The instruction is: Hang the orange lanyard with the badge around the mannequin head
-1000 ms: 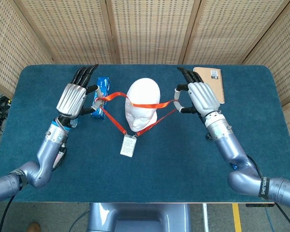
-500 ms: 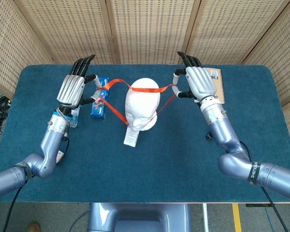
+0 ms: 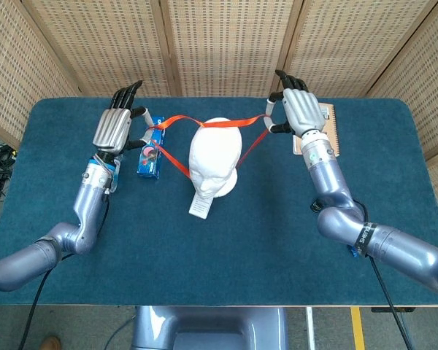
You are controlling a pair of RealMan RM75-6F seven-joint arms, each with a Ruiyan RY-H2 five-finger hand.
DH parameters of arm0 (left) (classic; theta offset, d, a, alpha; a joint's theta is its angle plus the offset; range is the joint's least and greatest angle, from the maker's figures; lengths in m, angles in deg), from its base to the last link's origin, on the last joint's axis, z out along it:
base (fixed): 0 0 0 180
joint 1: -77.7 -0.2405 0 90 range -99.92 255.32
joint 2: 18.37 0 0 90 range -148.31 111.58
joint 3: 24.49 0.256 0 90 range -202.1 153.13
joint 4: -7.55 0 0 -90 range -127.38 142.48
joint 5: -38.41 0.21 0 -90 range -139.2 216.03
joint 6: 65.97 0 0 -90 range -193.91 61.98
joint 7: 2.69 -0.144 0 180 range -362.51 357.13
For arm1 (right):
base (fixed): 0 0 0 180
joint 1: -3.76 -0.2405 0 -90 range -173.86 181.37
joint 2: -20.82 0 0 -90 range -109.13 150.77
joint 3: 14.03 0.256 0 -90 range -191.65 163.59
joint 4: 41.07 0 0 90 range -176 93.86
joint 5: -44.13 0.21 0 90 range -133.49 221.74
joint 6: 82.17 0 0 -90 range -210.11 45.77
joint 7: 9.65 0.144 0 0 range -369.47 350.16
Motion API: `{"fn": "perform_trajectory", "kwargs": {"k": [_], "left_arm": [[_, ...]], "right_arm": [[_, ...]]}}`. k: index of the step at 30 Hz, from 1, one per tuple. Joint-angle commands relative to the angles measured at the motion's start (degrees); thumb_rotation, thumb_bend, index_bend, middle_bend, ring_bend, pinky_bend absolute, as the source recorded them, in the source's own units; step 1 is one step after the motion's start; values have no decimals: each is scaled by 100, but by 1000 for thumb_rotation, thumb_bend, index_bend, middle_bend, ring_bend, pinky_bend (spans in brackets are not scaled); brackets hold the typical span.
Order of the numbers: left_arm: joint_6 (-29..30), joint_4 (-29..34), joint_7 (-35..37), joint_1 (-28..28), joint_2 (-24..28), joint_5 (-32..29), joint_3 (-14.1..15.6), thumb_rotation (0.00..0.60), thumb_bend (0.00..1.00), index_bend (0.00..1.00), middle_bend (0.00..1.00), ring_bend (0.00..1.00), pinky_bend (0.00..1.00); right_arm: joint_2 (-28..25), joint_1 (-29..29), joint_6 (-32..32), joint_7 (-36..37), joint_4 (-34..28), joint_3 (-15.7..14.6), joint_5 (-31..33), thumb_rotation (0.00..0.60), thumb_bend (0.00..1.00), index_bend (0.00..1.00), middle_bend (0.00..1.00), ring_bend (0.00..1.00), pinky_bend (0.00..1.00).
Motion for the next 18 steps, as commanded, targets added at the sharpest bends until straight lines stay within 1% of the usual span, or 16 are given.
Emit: {"fn": "perform_trajectory", "kwargs": {"k": [1,3,4,8,14,18], "left_arm": [[-221,-158,125,68,-118,-211,-55,600,309,0,0,0,0],[-194,-233,161,74,-152,-208,-65,600,205,0,0,0,0],[-187,-270,180,77,-159,-199,-65,600,163,0,0,0,0],[-114,-280,271,50,-133,-136,-65,600,72,0,0,0,0],[-31,-127,255,-29,39,-128,-81,600,55,0,0,0,0],[-116,18,139,-69,207,-237,-98,600,0,0,0,0,0]], "right_arm": [[201,-61,87,49,310,-72,53,600,293,228,0,0,0],[242,-44,81,132,370,-61,-3,600,121,58,0,0,0],[256,-28,79,174,400,-63,-47,600,79,29,0,0,0],[263,18,20,209,444,-93,-172,600,56,10,0,0,0],[127,154,-173,148,259,-138,-260,600,49,10,0,0,0],[-24,259,-331,-11,20,-204,-243,600,40,14,0,0,0]]}}
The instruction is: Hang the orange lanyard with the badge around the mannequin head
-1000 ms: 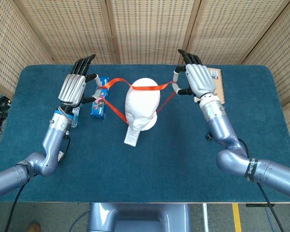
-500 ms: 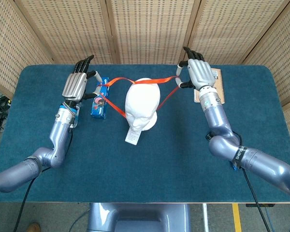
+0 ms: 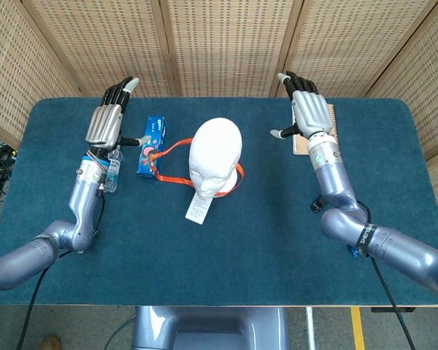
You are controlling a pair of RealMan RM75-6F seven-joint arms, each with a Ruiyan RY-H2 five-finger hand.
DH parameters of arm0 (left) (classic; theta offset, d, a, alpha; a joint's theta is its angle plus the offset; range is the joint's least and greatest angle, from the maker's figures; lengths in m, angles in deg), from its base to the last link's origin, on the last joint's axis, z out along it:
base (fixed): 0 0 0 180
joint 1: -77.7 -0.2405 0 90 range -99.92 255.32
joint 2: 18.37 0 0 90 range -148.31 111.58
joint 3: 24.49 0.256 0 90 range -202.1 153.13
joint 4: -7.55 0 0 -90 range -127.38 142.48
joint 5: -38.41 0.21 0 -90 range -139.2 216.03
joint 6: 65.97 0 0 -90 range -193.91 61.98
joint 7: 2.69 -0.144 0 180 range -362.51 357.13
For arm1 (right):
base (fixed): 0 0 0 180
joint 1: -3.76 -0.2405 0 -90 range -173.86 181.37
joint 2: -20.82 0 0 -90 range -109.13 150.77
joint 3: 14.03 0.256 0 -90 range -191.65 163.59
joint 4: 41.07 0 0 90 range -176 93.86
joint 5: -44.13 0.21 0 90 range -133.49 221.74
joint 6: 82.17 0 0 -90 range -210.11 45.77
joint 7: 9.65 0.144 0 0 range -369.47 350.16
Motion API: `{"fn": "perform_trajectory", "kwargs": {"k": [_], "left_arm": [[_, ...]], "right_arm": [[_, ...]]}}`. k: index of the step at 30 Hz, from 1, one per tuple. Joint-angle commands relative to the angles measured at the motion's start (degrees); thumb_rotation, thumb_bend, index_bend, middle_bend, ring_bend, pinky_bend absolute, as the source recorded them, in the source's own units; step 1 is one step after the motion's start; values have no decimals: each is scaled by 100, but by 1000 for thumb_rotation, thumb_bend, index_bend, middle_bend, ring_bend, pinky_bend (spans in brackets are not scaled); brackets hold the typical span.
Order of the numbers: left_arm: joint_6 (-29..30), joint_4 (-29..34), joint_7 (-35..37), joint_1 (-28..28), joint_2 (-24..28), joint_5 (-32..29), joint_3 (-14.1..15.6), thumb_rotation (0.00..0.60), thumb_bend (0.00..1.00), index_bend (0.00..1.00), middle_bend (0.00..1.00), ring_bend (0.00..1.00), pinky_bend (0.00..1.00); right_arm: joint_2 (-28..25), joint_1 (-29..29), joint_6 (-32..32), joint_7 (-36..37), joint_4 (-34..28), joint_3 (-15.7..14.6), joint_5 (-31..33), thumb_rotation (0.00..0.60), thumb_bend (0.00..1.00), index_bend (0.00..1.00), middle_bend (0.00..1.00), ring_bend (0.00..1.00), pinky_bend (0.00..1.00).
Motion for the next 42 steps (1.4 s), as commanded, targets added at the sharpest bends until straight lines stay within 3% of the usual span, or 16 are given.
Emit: {"fn": "perform_trajectory", "kwargs": {"k": [1,7,10,11,12,13,14,16,18,20,22,24,27,34,42], "left_arm": [[-10,160,-91,-65,134,-56,4,600,0,0,0,0,0],[101,749,-158,-456,624,297,407,600,0,0,0,0,0],[439,1018,-239,-780,871,855,858,600,0,0,17,0,0],[594,1090,-218,-881,921,1025,967,600,0,0,69,12,0],[679,1112,-214,-931,940,1121,1026,600,0,0,214,100,34],[812,1127,-216,-1002,951,1254,1107,600,0,0,402,244,125],[911,1148,-203,-1067,958,1376,1195,600,0,0,529,364,215],[1102,1239,-153,-1217,990,1641,1401,600,0,0,771,655,527],[1202,1381,-103,-1334,1018,1840,1584,600,24,0,888,786,704],[1200,1522,-19,-1391,1057,1954,1701,600,170,0,964,869,830],[1083,1708,19,-1428,1107,2057,1864,600,469,15,999,938,949],[937,1870,-66,-1431,1155,2086,1971,600,673,34,1000,967,995],[594,2162,-124,-1397,1187,2007,2084,600,845,59,1000,977,1000],[-195,2637,-781,-1172,986,1558,2119,600,923,73,1000,979,1000],[-653,2676,-1446,-930,524,921,1961,600,926,74,1000,979,1000]], "right_arm": [[-136,108,-135,-104,-221,-55,0,600,39,17,0,0,0],[-504,472,-363,-195,-827,-295,-285,600,41,26,0,0,0],[-718,834,-584,-47,-1205,-464,-581,600,40,26,0,0,0],[-785,959,-670,46,-1326,-504,-723,600,40,26,0,0,0],[-820,1033,-714,104,-1383,-531,-810,600,39,26,0,0,0],[-869,1150,-790,196,-1462,-577,-955,600,36,26,0,0,0],[-915,1269,-868,288,-1534,-633,-1120,600,32,26,0,0,0],[-1034,1595,-1108,522,-1696,-810,-1599,600,21,26,0,0,0],[-1133,1953,-1448,783,-1818,-1039,-2233,600,15,26,0,0,0],[-1184,2217,-1721,987,-1861,-1221,-2719,600,9,26,0,0,0],[-1238,2534,-2039,1155,-1894,-1483,-3246,600,3,26,0,0,0],[-1257,2807,-2333,1286,-1887,-1701,-3654,600,1,26,0,0,0],[-1227,3203,-2727,1466,-1783,-2011,-4154,600,0,27,0,0,0],[-1008,3999,-3459,1655,-1162,-2512,-4795,600,0,25,0,0,0],[-739,4423,-3798,1585,-709,-2598,-4949,600,0,0,0,0,0]]}}
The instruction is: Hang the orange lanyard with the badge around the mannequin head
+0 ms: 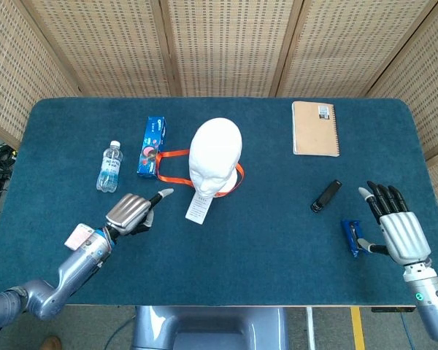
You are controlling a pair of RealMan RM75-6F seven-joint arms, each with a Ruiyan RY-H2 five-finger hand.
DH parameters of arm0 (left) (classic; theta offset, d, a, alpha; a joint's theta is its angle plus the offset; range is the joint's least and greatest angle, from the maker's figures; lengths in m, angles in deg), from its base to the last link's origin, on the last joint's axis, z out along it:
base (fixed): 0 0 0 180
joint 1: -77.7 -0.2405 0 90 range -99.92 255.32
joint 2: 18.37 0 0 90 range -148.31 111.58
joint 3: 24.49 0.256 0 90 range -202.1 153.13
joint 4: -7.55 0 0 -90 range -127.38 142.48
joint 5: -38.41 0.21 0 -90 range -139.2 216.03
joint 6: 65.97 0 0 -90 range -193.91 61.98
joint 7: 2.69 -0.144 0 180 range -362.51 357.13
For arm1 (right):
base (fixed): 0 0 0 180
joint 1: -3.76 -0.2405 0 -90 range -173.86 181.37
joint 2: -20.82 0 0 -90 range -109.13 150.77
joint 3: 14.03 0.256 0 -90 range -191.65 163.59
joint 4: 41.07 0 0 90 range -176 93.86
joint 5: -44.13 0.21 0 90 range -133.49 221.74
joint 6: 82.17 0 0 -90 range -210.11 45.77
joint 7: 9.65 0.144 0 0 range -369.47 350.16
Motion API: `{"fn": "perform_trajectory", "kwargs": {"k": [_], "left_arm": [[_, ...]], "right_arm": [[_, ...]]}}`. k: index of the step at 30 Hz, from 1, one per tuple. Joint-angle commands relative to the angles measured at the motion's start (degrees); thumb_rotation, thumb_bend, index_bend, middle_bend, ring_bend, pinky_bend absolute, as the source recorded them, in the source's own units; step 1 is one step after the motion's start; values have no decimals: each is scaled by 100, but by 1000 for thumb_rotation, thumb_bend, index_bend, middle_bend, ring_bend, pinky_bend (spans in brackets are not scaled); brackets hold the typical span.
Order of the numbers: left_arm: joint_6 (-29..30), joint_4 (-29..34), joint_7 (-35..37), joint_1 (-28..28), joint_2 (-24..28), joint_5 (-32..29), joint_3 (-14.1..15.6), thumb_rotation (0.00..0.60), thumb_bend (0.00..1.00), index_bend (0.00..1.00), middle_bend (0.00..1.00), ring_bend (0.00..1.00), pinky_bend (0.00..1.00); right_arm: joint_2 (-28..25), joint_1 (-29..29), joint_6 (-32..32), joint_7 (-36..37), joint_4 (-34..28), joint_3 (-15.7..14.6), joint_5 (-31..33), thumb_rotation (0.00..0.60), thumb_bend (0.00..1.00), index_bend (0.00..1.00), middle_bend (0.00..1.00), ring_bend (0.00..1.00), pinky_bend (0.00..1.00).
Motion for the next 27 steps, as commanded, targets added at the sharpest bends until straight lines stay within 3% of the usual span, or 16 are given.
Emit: {"fn": "perform_trajectory", "kwargs": {"k": [1,9,27], "left_arm": [[-255,-52,-425,177,-346,-398,-101,600,925,75,1000,979,1000],[-591,-369,-1209,454,-961,-1314,-200,600,924,79,1000,979,1000],[-1129,-928,-1333,780,-1567,-2060,-247,600,920,124,1000,979,1000]], "right_arm": [[156,198,-141,-62,151,-5,-20,600,0,0,0,0,0],[146,306,-63,-62,204,131,16,600,0,0,0,0,0],[139,411,72,-94,129,319,-93,600,0,0,0,0,0]]}}
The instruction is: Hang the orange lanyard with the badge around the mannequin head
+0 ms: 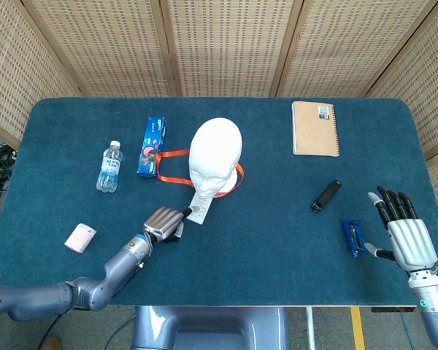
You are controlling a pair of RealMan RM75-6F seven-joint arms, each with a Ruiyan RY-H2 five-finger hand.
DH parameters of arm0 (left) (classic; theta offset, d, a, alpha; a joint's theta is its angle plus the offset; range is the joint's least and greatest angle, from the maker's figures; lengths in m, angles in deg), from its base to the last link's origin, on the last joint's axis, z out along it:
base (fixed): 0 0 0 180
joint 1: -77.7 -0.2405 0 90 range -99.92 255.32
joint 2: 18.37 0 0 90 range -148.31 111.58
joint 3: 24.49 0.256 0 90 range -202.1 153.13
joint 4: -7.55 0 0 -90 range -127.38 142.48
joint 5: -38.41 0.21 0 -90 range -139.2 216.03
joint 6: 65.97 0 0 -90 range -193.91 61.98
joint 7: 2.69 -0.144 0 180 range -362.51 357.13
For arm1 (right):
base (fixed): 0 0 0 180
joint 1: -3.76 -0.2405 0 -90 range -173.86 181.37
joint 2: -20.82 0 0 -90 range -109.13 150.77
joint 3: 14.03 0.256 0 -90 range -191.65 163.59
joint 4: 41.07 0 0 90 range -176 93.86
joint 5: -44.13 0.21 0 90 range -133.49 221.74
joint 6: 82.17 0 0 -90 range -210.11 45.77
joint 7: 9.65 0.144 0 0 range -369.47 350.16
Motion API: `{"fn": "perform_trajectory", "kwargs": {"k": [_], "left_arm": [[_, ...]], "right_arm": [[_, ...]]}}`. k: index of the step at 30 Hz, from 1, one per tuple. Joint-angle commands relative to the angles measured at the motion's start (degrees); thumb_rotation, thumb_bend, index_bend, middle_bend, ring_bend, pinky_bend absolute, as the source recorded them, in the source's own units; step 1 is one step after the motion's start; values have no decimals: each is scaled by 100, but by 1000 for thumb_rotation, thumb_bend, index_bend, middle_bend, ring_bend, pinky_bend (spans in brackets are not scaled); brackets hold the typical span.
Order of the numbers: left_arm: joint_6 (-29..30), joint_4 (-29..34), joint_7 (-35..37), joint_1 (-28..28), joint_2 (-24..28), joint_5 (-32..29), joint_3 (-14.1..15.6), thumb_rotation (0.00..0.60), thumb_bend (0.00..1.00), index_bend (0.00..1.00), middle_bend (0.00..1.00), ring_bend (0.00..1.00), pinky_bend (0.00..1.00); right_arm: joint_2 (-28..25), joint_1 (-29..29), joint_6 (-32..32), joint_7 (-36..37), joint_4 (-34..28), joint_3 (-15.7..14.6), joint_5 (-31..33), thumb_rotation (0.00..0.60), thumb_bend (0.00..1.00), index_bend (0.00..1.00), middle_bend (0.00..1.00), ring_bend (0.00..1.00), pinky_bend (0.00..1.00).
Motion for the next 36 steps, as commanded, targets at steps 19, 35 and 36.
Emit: {"fn": "perform_trajectory", "kwargs": {"k": [19,35,36], "left_arm": [[-340,788,-135,175,378,-150,354,600,912,244,1000,979,1000],[-609,1924,-250,595,765,-351,605,600,911,268,1000,979,1000],[-621,2008,-192,604,790,-326,590,600,911,270,1000,979,1000]], "right_arm": [[4,99,14,-24,-54,146,-104,600,0,12,0,0,0],[-16,150,16,-19,-98,242,-139,600,0,22,0,0,0],[-21,156,17,-15,-99,246,-140,600,0,23,0,0,0]]}}
